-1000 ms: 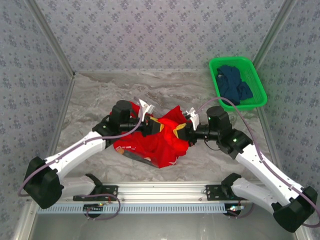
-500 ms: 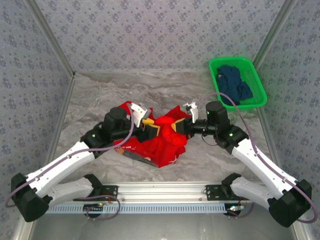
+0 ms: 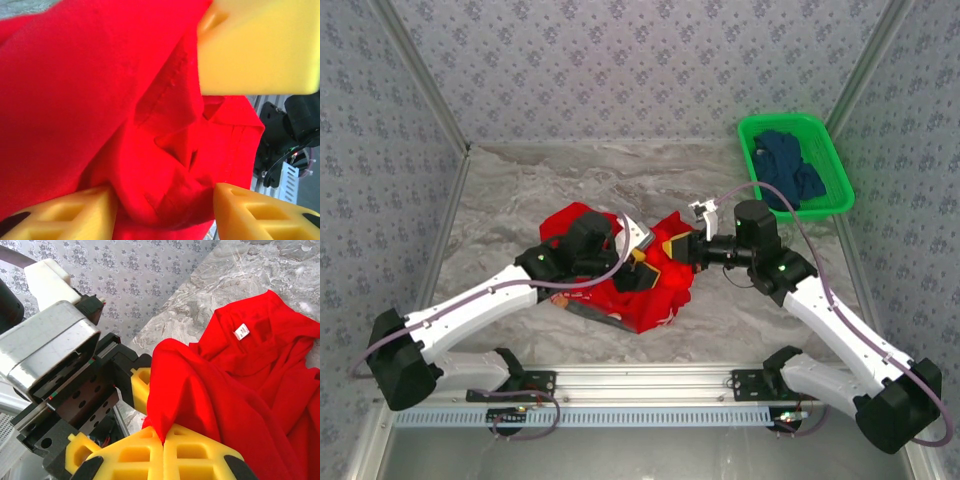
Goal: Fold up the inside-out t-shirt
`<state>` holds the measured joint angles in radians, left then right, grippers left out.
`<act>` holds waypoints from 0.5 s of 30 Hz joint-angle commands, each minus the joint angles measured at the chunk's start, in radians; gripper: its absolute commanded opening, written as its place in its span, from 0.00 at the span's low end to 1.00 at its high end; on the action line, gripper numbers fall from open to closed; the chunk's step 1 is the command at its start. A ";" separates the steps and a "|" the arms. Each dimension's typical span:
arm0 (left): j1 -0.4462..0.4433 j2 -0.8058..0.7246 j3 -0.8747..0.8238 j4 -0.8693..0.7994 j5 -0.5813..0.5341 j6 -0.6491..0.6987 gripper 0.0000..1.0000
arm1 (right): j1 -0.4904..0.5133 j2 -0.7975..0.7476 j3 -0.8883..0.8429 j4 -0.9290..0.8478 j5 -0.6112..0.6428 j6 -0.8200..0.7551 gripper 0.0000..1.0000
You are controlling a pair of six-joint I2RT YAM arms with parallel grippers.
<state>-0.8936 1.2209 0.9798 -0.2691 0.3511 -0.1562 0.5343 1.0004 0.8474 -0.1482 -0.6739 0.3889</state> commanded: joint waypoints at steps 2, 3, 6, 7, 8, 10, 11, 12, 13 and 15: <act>-0.008 0.008 0.036 0.015 0.029 0.017 0.39 | -0.005 -0.007 -0.002 0.033 -0.021 0.015 0.00; -0.008 0.005 0.034 0.022 0.034 0.014 0.34 | -0.005 -0.007 -0.005 0.033 -0.021 0.015 0.00; -0.008 -0.005 0.032 0.030 0.046 0.009 0.23 | -0.009 -0.009 -0.008 0.026 -0.014 0.011 0.00; -0.008 -0.011 0.028 0.030 0.049 0.009 0.21 | -0.011 -0.009 -0.008 0.019 -0.008 0.007 0.00; -0.009 -0.018 0.027 0.030 0.051 0.009 0.19 | -0.014 -0.009 -0.006 0.014 -0.001 0.006 0.00; -0.009 -0.034 0.016 0.028 0.047 0.010 0.15 | -0.015 -0.007 0.002 0.001 0.023 0.006 0.00; -0.007 -0.042 0.012 0.027 0.046 0.010 0.15 | -0.015 -0.004 0.007 -0.008 0.037 0.009 0.00; -0.007 -0.050 0.006 0.024 0.045 0.013 0.14 | -0.014 0.001 0.015 -0.022 0.050 0.008 0.00; -0.007 -0.059 0.003 0.021 0.042 0.017 0.14 | -0.015 0.004 0.019 -0.034 0.064 0.010 0.00; -0.004 -0.074 -0.005 0.016 0.036 0.023 0.14 | -0.015 0.013 0.034 -0.065 0.104 0.012 0.00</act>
<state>-0.8970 1.1938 0.9806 -0.2607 0.3771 -0.1493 0.5247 1.0035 0.8452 -0.1650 -0.6266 0.3897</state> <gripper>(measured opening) 0.138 0.061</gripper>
